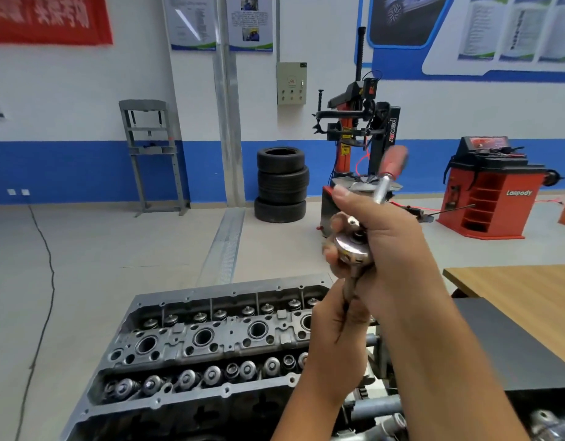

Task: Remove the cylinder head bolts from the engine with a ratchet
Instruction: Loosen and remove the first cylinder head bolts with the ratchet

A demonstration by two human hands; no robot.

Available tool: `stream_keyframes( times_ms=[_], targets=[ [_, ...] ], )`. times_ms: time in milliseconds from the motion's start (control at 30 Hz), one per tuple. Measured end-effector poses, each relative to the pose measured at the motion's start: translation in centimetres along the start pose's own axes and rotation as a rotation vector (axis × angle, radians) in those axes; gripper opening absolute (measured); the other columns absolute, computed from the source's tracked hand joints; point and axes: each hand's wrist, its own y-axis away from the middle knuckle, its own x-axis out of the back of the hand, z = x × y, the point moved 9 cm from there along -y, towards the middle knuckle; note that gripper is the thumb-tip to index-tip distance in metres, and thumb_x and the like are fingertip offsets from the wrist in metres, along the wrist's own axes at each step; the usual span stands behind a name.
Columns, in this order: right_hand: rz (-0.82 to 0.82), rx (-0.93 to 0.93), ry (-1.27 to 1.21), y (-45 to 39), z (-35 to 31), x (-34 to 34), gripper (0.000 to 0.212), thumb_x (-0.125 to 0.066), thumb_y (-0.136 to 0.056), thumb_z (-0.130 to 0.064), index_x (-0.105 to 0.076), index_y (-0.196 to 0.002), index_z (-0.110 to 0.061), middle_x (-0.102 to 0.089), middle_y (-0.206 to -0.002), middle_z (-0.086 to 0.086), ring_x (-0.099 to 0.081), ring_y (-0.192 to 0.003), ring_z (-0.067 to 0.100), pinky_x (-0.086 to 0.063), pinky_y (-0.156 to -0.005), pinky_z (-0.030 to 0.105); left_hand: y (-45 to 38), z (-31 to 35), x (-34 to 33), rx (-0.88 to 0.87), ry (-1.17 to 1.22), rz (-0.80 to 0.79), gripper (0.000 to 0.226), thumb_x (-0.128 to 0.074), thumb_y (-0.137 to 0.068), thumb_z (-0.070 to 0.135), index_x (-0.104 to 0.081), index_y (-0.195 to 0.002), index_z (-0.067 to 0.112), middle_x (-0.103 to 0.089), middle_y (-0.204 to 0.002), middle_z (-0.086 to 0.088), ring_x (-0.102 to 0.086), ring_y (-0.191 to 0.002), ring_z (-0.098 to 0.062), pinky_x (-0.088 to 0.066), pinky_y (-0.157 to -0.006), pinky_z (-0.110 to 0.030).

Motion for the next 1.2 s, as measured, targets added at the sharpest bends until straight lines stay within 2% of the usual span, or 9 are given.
stream_keyframes(
  times_ms=[133,333,500,567,767,833,967,1100,1200],
  targets=[
    [0.345,0.329,-0.074,1.9,-0.8,2.6,0.033,-0.078,-0.087,-0.020,-0.060,-0.104,0.002,-0.067,-0.066,0.005,-0.066,-0.047,0.029,-0.044,-0.042,0.029,0.2,-1.1,-0.1,0.058,-0.009,0.017,0.028,-0.054,-0.102,0.028,-0.057,-0.091,0.002,-0.052,-0.074,-0.021,-0.044,-0.065,-0.027,-0.038,-0.059,-0.041],
    [-0.146,-0.180,0.031,-0.2,0.4,-0.9,0.025,-0.076,-0.079,-0.024,-0.054,-0.087,-0.016,-0.057,-0.062,-0.001,-0.051,-0.040,0.019,-0.033,-0.042,0.022,-0.2,-1.1,0.0,0.056,0.013,0.011,0.048,-0.056,-0.102,0.052,-0.046,-0.081,0.010,-0.036,-0.066,0.008,-0.028,-0.058,-0.011,-0.026,-0.057,-0.026],
    [0.190,0.214,-0.008,0.9,-0.8,1.3,0.023,-0.077,-0.091,-0.022,-0.060,-0.091,-0.007,-0.064,-0.063,0.003,-0.062,-0.043,0.025,-0.040,-0.040,0.027,0.0,-1.9,0.1,0.044,-0.054,0.008,0.023,-0.054,-0.107,0.017,-0.054,-0.085,0.010,-0.052,-0.073,-0.018,-0.043,-0.065,-0.038,-0.041,-0.058,-0.046],
    [0.246,0.244,0.004,1.1,-1.4,2.2,0.021,-0.077,-0.091,-0.019,-0.062,-0.086,-0.006,-0.065,-0.063,0.004,-0.063,-0.043,0.025,-0.042,-0.041,0.029,0.0,-1.8,0.0,0.036,-0.067,0.007,0.024,-0.055,-0.107,0.023,-0.053,-0.083,0.016,-0.052,-0.071,-0.008,-0.041,-0.063,-0.030,-0.038,-0.057,-0.039],
    [-0.156,-0.159,0.007,-0.4,0.0,-0.5,0.021,-0.072,-0.085,-0.023,-0.052,-0.085,-0.017,-0.056,-0.061,-0.002,-0.049,-0.040,0.017,-0.030,-0.046,0.022,-0.2,-1.5,-0.5,0.107,0.040,-0.012,0.048,-0.062,-0.096,0.060,-0.046,-0.076,0.018,-0.034,-0.066,0.008,-0.027,-0.061,-0.012,-0.024,-0.058,-0.032],
    [-0.057,-0.042,-0.012,-0.4,0.1,-0.1,0.020,-0.073,-0.090,-0.022,-0.055,-0.088,-0.013,-0.059,-0.060,0.000,-0.053,-0.039,0.019,-0.032,-0.044,0.022,-0.1,-1.2,-0.3,0.081,0.046,-0.005,0.035,-0.063,-0.100,0.048,-0.051,-0.074,0.027,-0.041,-0.067,0.008,-0.031,-0.062,-0.012,-0.029,-0.059,-0.029],
    [0.193,0.222,-0.008,0.6,-0.9,1.7,0.025,-0.076,-0.091,-0.017,-0.061,-0.100,0.000,-0.064,-0.064,0.004,-0.062,-0.043,0.024,-0.039,-0.040,0.027,0.0,-1.7,-0.1,0.107,0.003,0.008,0.033,-0.055,-0.104,0.009,-0.046,-0.072,0.010,-0.039,-0.067,-0.015,-0.031,-0.063,-0.030,-0.029,-0.059,-0.036],
    [-0.153,-0.152,0.049,-0.8,-0.1,0.1,0.023,-0.075,-0.082,-0.021,-0.053,-0.085,-0.015,-0.057,-0.062,-0.002,-0.050,-0.039,0.017,-0.035,-0.044,0.022,-0.2,-1.3,-0.3,0.132,-0.071,0.005,0.055,-0.063,-0.099,0.047,-0.034,-0.068,0.012,-0.025,-0.062,-0.009,-0.023,-0.058,-0.017,-0.021,-0.056,-0.033],
    [-0.252,-0.221,0.045,-0.6,0.4,-0.9,0.027,-0.075,-0.078,-0.027,-0.050,-0.085,-0.019,-0.055,-0.062,-0.003,-0.048,-0.039,0.016,-0.030,-0.045,0.021,-0.1,-1.8,-0.1,0.150,-0.105,0.032,0.055,-0.065,-0.096,0.041,-0.032,-0.063,0.012,-0.024,-0.058,-0.012,-0.023,-0.055,-0.017,-0.020,-0.054,-0.035]
  ],
)
